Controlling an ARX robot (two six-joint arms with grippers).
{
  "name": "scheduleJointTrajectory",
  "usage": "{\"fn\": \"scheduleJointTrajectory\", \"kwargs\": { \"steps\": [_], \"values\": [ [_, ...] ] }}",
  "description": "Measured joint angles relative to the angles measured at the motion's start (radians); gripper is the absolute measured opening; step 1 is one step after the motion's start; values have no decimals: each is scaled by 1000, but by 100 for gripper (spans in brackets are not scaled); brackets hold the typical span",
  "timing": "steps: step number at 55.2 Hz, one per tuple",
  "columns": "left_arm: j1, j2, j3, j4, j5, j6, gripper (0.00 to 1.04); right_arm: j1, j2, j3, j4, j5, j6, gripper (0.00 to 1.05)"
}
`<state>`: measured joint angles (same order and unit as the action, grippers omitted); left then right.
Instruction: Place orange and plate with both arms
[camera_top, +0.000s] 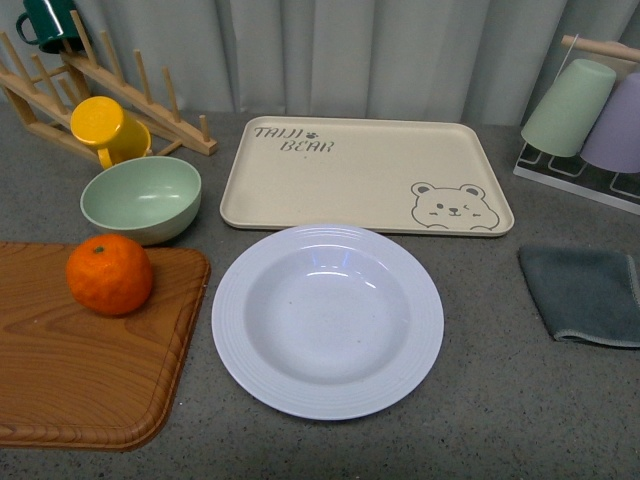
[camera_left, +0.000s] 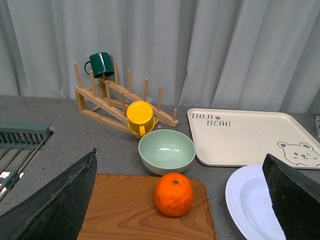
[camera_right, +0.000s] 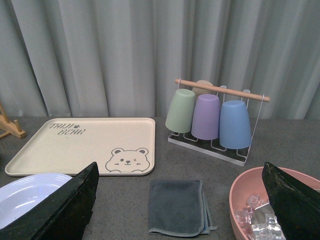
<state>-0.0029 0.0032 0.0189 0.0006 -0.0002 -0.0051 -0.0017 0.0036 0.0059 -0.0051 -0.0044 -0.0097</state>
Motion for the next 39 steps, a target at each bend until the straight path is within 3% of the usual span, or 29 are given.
{"fn": "scheduleJointTrajectory", "kwargs": {
  "steps": [39],
  "values": [
    [0, 0, 0, 0, 0, 0, 98, 0, 0, 0, 0, 0, 0, 96]
  ]
}}
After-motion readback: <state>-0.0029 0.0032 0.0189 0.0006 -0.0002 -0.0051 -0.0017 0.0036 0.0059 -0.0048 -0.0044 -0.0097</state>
